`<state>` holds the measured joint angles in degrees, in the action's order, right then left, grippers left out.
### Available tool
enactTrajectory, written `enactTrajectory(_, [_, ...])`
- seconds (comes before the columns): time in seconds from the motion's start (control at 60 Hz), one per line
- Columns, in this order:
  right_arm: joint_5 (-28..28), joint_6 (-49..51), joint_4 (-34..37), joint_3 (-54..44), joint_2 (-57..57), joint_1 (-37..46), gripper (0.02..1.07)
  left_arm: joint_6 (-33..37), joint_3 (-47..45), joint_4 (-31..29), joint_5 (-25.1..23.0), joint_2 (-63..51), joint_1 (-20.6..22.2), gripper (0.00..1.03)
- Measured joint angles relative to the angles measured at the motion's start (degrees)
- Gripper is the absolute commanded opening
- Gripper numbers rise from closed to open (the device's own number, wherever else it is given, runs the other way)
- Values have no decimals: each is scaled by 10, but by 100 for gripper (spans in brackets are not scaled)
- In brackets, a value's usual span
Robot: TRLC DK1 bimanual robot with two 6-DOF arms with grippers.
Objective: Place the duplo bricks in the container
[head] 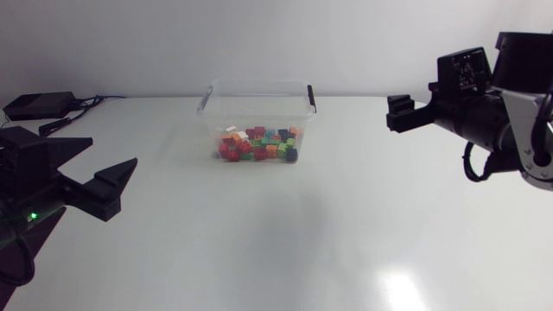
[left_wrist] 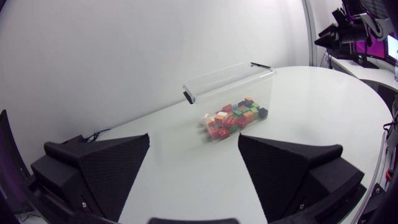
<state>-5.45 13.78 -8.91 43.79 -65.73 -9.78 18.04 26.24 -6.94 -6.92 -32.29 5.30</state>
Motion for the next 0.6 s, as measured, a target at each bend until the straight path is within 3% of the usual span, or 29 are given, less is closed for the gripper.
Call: enactTrajectory(0.6, [-15, 30, -4, -190, 215, 57, 103, -21, -75, 45, 0, 65, -37, 99])
